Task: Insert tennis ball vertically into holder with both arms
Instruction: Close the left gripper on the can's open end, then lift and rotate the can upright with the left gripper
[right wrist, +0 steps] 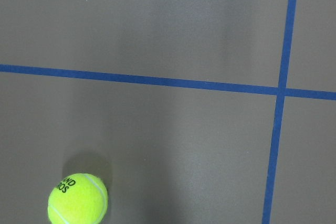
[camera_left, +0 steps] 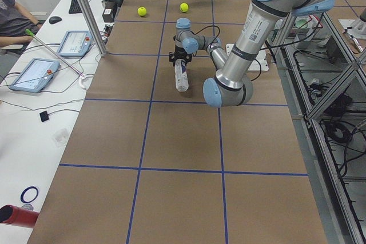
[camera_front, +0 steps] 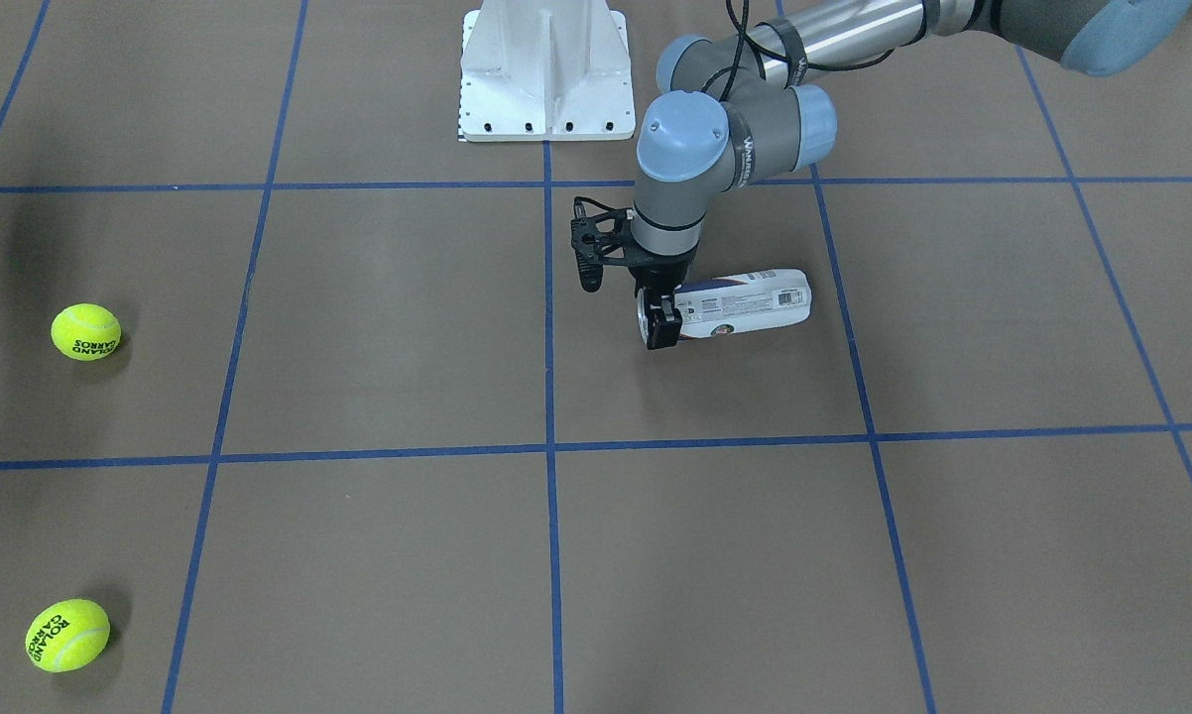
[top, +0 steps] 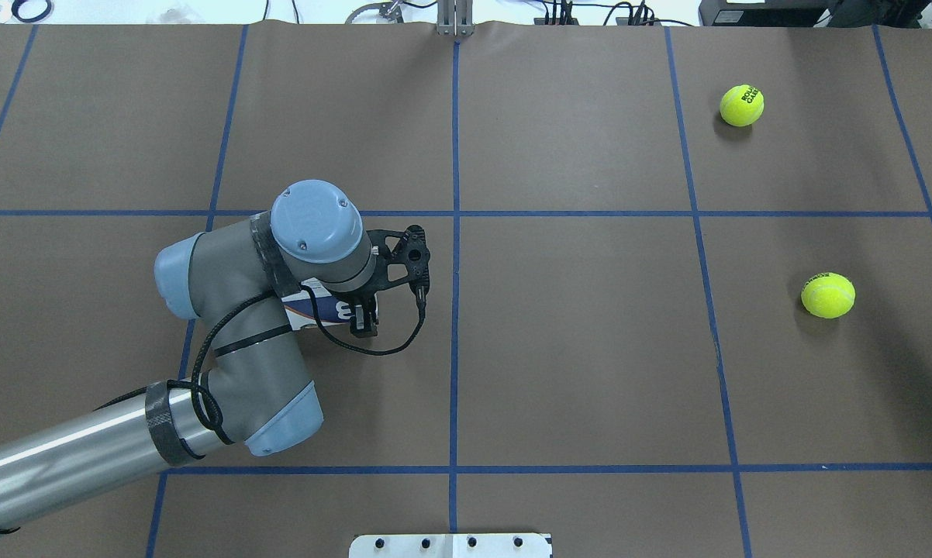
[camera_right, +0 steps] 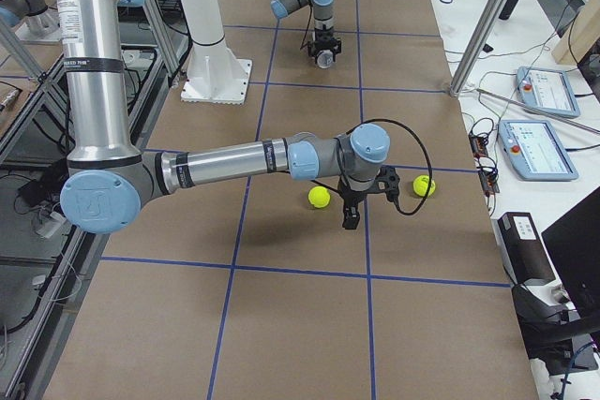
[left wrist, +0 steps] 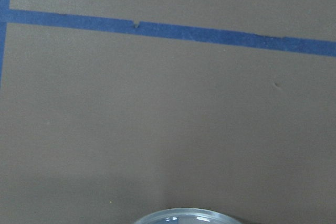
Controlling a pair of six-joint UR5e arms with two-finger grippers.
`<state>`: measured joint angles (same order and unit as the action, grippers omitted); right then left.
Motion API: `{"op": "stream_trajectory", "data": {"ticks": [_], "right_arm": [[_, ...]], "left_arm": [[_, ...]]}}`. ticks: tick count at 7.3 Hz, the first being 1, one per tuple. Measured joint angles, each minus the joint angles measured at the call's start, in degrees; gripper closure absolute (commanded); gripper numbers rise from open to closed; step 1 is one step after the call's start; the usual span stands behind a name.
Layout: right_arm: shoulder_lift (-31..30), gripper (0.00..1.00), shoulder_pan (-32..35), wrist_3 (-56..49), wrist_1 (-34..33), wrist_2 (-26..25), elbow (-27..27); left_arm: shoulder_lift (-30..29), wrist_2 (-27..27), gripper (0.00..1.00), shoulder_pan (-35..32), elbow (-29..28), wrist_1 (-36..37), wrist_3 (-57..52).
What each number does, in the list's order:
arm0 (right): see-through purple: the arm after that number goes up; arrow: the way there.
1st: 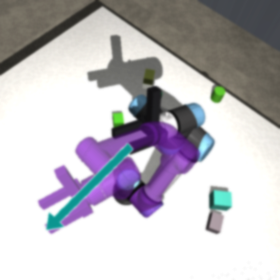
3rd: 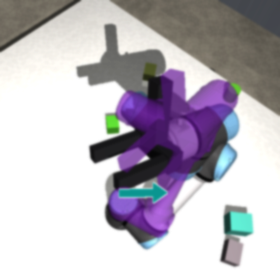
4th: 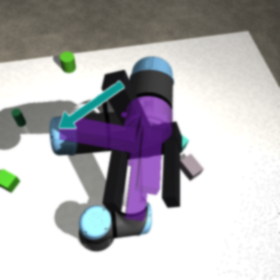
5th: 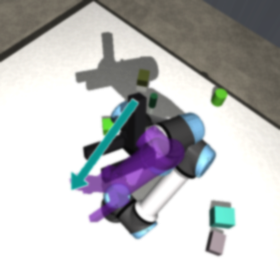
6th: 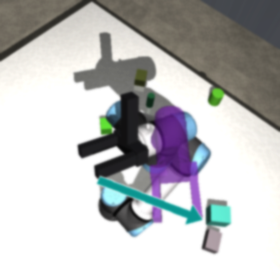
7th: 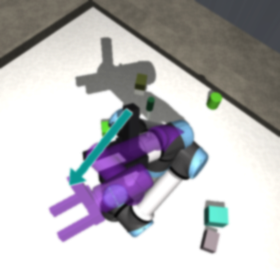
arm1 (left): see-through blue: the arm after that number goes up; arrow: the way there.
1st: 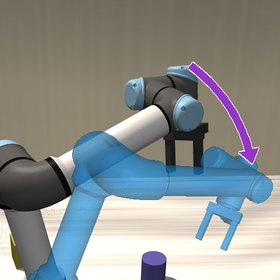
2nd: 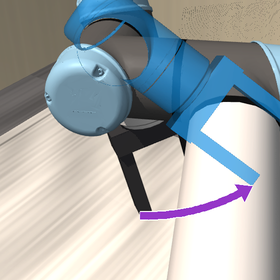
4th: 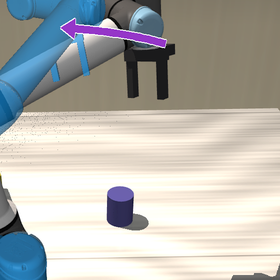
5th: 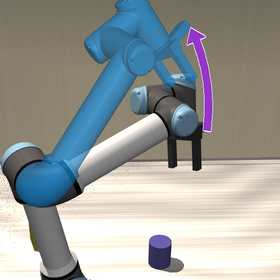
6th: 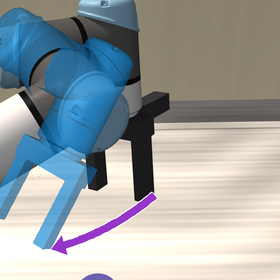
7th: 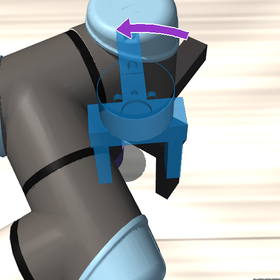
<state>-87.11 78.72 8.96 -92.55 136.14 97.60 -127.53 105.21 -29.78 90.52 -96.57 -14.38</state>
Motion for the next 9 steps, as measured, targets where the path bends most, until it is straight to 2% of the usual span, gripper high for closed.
{"op": "stream_trajectory", "data": {"ticks": [3,4,5,7,9], "right_arm": [[0.01,0.00,-0.06,0.06,0.00,0.76,0.04],[0.15,0.00,-0.38,0.03,0.24,1.34,-0.03],[0.30,0.00,-1.06,0.01,1.39,1.58,-0.24],[0.13,0.00,-3.11,-0.04,5.55,1.65,-0.44],[0.03,0.00,-4.23,0.31,8.16,1.67,-0.36]], "left_arm": [[-0.04,-0.84,0.23,-0.92,6.18,-0.56,1.45],[-0.01,-1.28,0.23,-1.42,7.93,-4.17,4.80],[0.14,-2.10,0.23,-1.73,8.51,-10.97,9.61],[0.51,-7.67,0.22,-1.53,7.27,-29.69,22.43],[0.12,-15.44,0.22,-0.65,1.49,-51.21,32.58]]}}
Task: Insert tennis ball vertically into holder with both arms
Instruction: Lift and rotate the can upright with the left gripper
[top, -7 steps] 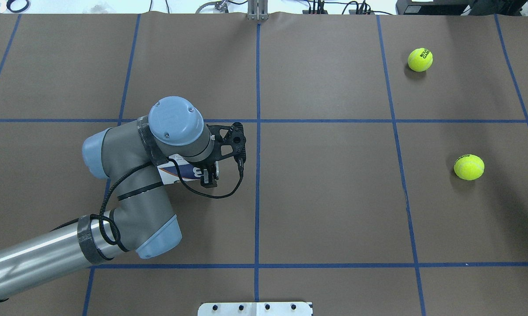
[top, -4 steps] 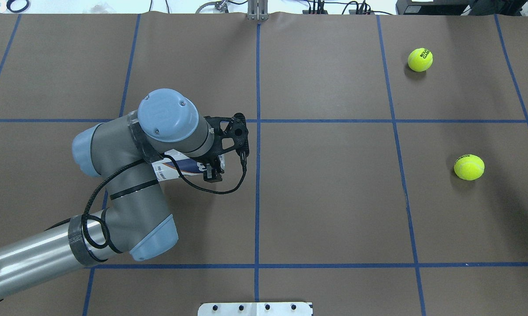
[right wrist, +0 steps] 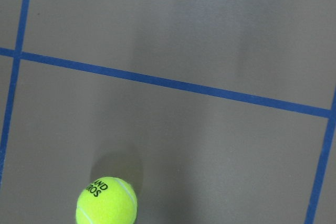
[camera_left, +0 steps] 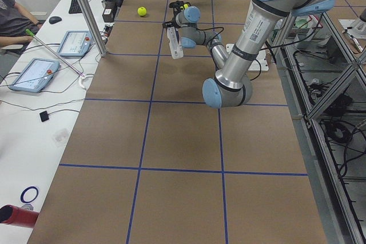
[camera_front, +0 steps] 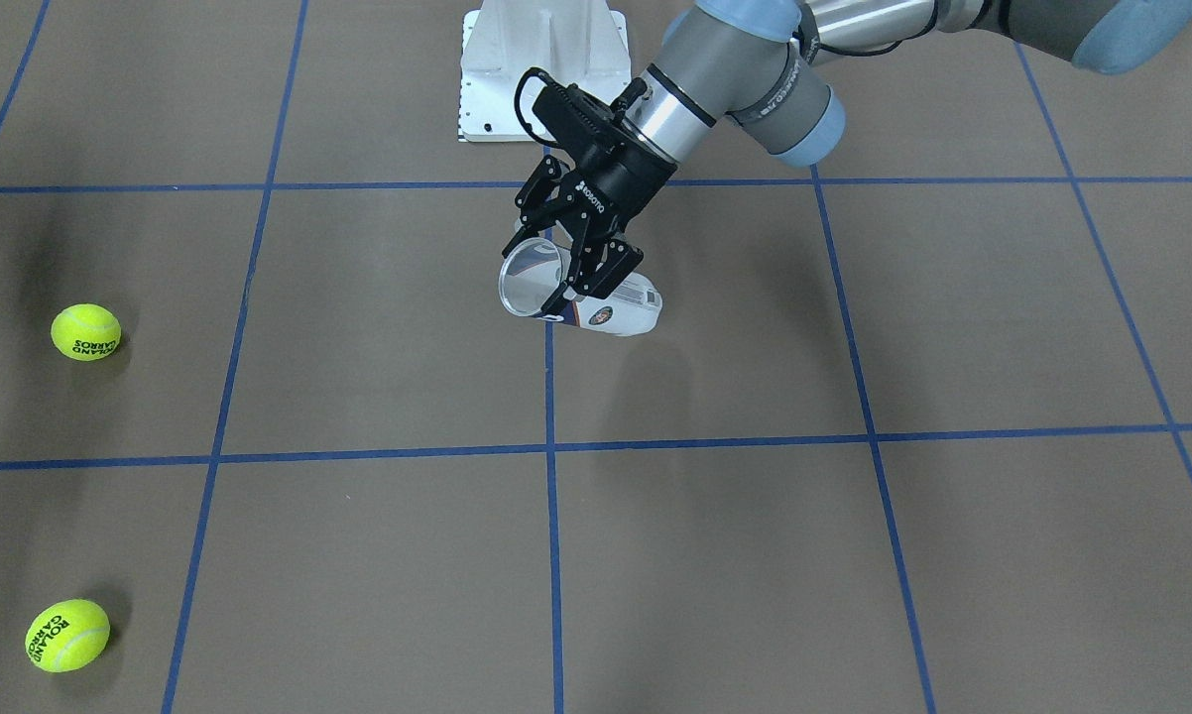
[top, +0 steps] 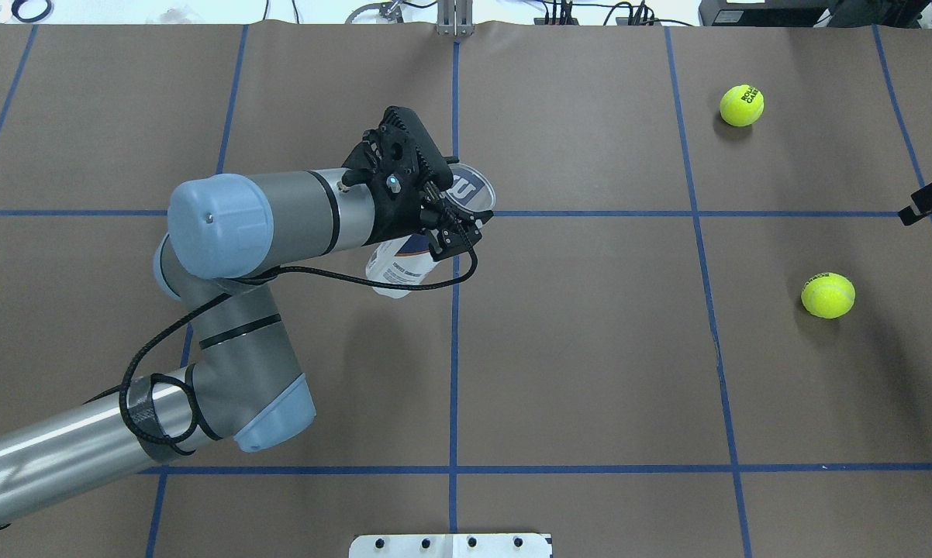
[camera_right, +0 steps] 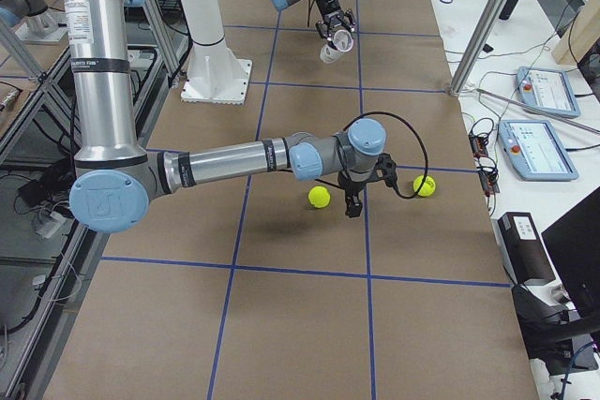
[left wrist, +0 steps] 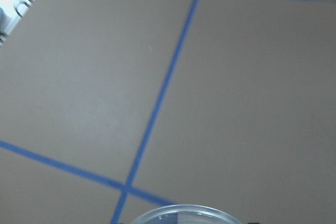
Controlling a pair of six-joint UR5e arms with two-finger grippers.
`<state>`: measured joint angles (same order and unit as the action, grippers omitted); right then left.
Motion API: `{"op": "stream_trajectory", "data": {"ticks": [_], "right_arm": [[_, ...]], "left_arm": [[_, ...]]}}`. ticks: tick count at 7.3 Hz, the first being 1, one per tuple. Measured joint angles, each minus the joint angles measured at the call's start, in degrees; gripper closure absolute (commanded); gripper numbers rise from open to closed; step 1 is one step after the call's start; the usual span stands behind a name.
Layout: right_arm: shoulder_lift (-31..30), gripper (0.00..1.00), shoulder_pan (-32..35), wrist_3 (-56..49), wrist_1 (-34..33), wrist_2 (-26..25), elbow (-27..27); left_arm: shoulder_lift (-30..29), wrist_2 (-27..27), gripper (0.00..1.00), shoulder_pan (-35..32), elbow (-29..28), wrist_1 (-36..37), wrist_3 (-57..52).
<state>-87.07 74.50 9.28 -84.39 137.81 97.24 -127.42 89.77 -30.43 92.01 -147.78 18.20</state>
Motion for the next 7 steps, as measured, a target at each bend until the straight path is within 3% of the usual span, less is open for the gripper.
{"op": "stream_trajectory", "data": {"ticks": [2,3,7], "right_arm": [[-0.20,0.00,-0.72,0.25,1.63,-0.08,0.56],[-0.66,0.00,-1.24,0.40,3.20,-0.14,0.81],[-2.00,0.01,-3.88,0.73,8.22,-0.54,1.16]], "left_arm": [[-1.75,-12.04,0.22,4.31,-9.86,-21.64,3.79],[-3.76,-16.53,0.22,6.28,-14.21,-28.77,4.20],[-5.28,-21.34,0.21,7.90,-20.81,-43.70,2.78]]}}
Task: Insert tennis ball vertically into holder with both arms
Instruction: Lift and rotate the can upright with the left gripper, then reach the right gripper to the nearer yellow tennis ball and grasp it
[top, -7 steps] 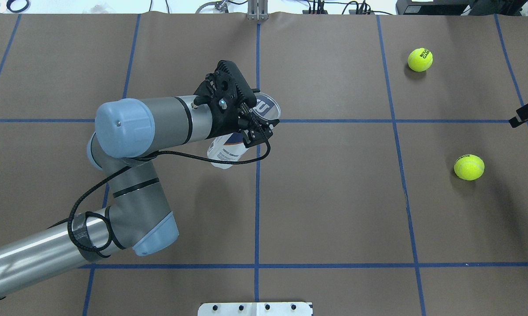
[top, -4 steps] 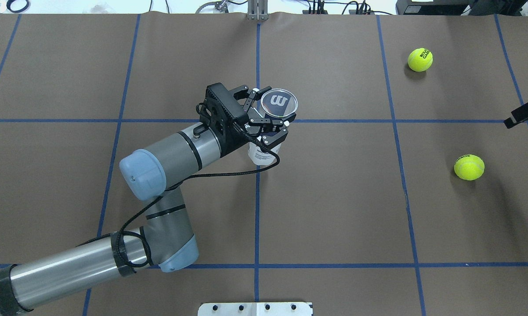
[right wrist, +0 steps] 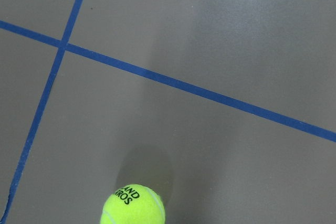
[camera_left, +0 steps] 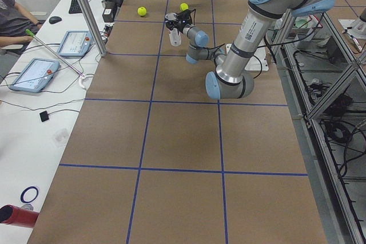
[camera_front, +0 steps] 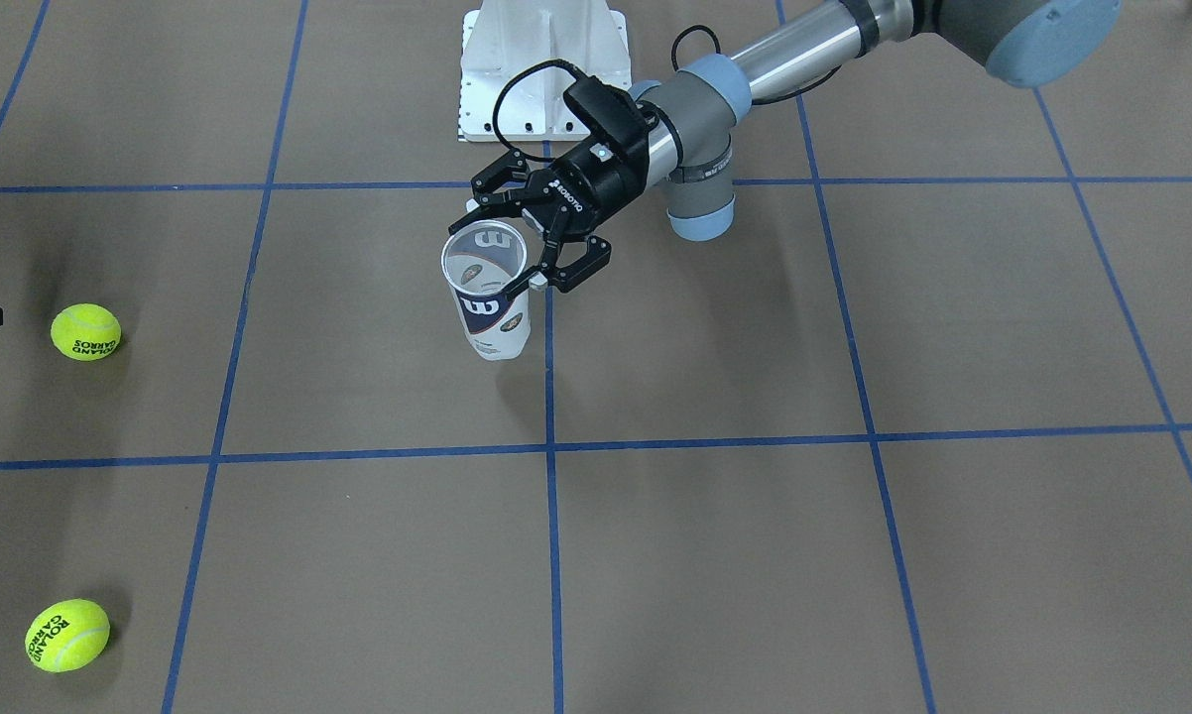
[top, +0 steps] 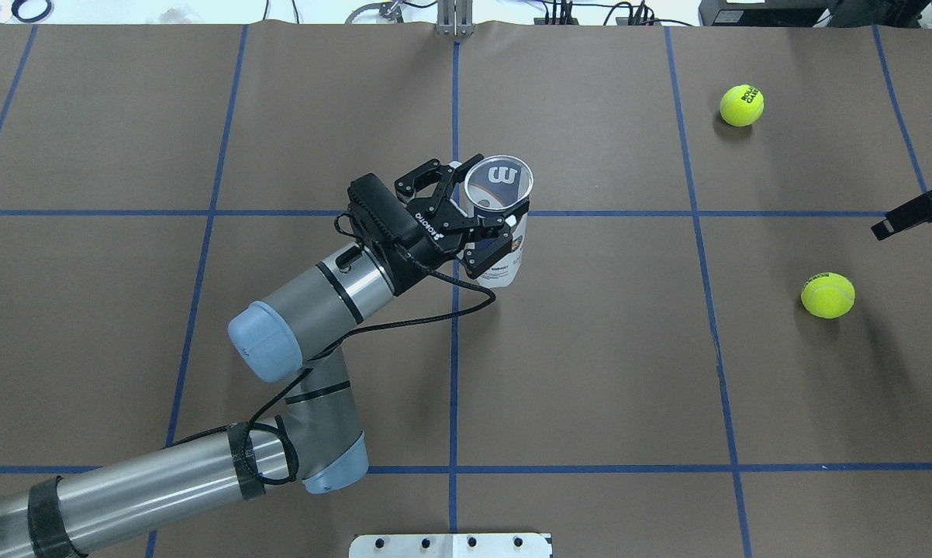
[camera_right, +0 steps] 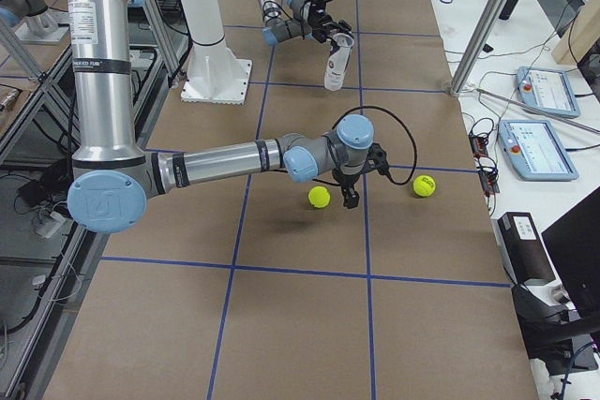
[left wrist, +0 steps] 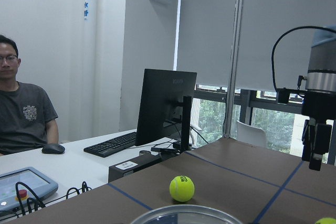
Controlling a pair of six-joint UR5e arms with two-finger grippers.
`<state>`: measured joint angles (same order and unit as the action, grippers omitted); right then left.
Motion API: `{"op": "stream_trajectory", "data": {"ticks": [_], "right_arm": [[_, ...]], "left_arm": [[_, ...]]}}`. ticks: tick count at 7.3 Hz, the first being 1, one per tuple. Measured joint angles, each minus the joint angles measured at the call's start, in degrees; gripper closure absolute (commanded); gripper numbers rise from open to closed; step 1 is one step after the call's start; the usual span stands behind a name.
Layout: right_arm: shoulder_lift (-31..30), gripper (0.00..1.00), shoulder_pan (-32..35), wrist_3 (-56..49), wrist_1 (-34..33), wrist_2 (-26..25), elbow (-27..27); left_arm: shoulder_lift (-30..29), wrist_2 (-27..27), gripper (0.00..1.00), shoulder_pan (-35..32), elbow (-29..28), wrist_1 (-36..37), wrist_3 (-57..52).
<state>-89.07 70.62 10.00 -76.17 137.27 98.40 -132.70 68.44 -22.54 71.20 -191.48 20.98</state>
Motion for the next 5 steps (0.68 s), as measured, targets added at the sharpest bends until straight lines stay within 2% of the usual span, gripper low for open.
{"op": "stream_trajectory", "data": {"ticks": [2,5], "right_arm": [[-0.17,0.00,-1.21,0.01,0.30,-0.11,0.19],[-1.81,0.01,-3.05,0.04,0.39,-0.60,1.13]], "left_arm": [[1.46,-0.16,0.19,0.18,-1.63,-5.97,-4.04],[2.22,-0.22,0.19,0.77,-2.69,-8.26,-5.93]]}}
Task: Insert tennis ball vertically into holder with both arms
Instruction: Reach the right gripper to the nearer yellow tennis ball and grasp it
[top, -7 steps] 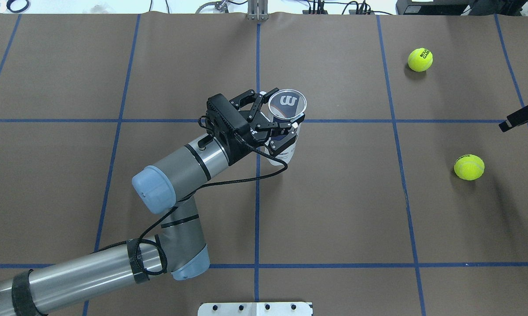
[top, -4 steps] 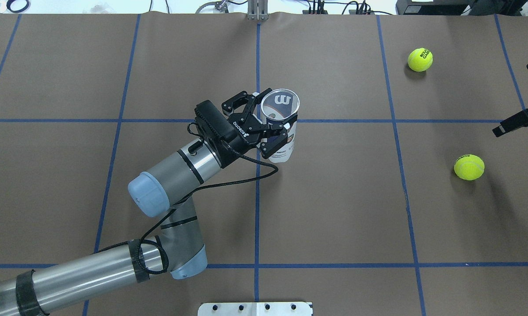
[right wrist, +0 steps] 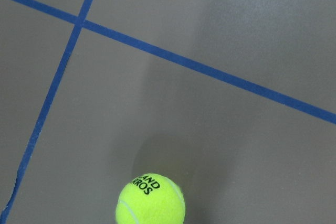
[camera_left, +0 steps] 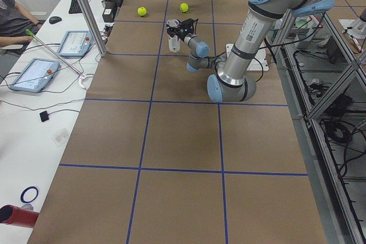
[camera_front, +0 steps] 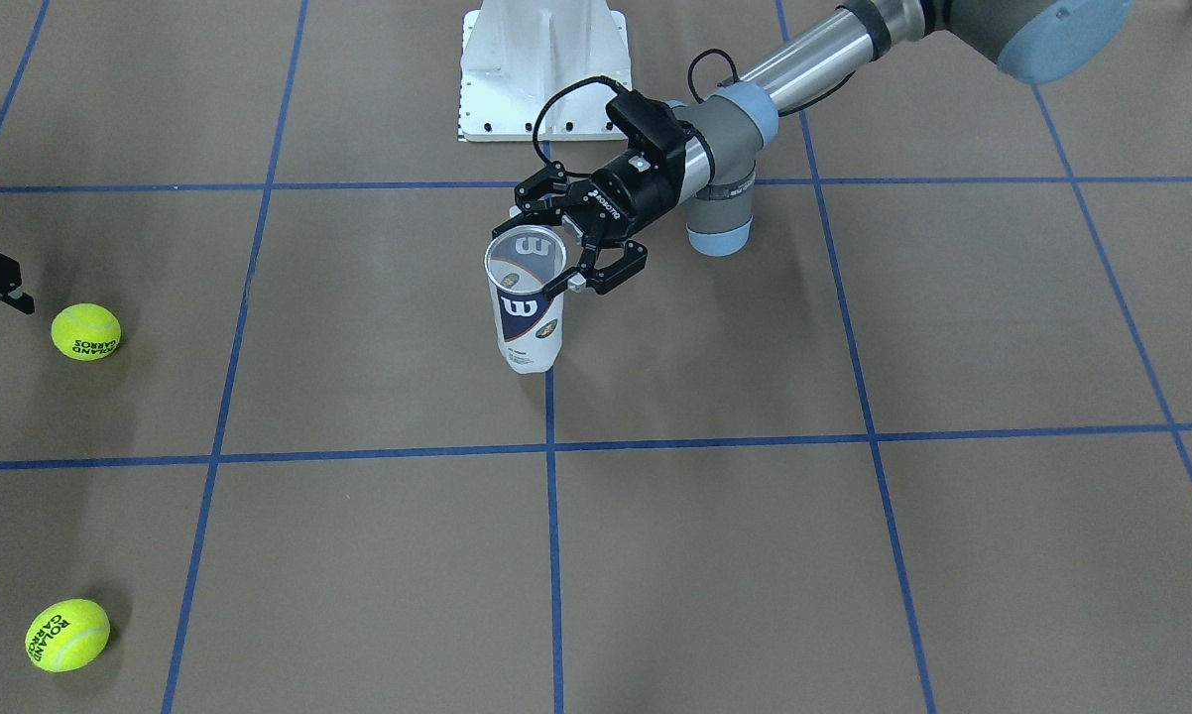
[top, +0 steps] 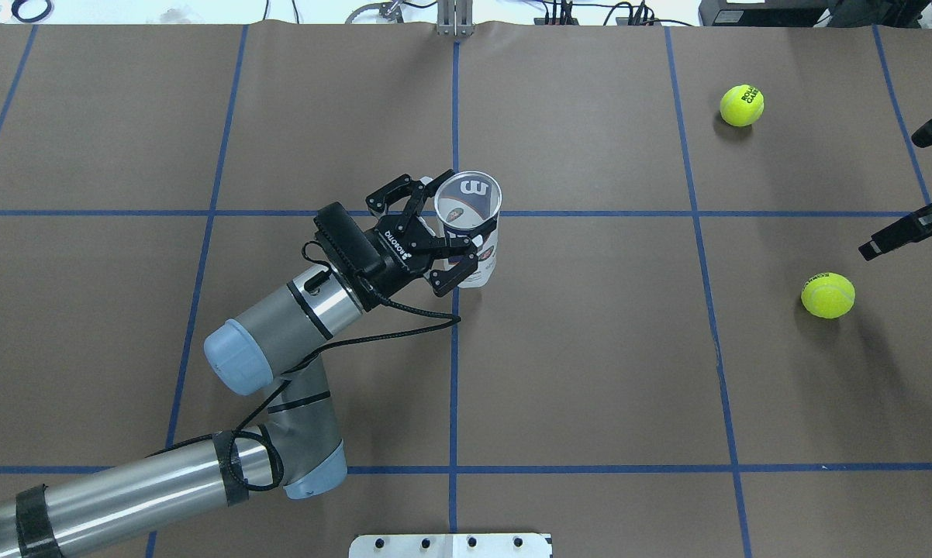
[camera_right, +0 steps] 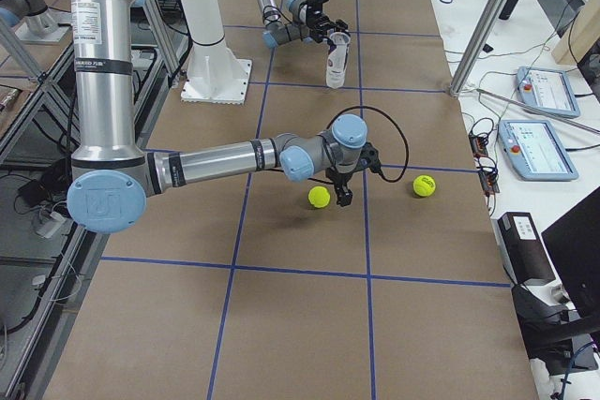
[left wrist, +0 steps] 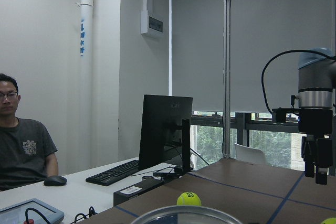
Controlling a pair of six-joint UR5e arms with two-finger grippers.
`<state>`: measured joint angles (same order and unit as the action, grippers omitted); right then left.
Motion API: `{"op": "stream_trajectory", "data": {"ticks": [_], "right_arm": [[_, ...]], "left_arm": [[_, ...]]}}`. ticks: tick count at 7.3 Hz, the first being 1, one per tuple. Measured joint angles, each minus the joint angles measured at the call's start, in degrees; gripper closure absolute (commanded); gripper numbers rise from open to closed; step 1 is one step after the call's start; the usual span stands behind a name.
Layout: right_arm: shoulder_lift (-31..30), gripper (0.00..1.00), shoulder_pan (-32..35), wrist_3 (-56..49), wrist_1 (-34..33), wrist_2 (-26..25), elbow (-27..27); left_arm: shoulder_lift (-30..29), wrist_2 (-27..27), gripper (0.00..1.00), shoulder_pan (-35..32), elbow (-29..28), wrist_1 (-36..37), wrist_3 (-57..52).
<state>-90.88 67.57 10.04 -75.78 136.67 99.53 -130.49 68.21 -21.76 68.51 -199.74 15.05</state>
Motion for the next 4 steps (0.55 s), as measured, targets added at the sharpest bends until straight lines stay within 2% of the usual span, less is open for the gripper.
{"op": "stream_trajectory", "data": {"ticks": [4], "right_arm": [[-1.67,0.01,-7.10,5.39,0.13,-4.86,0.10]], "left_arm": [[0.01,-0.01,0.19,0.48,-0.73,-0.05,-0.03]]}}
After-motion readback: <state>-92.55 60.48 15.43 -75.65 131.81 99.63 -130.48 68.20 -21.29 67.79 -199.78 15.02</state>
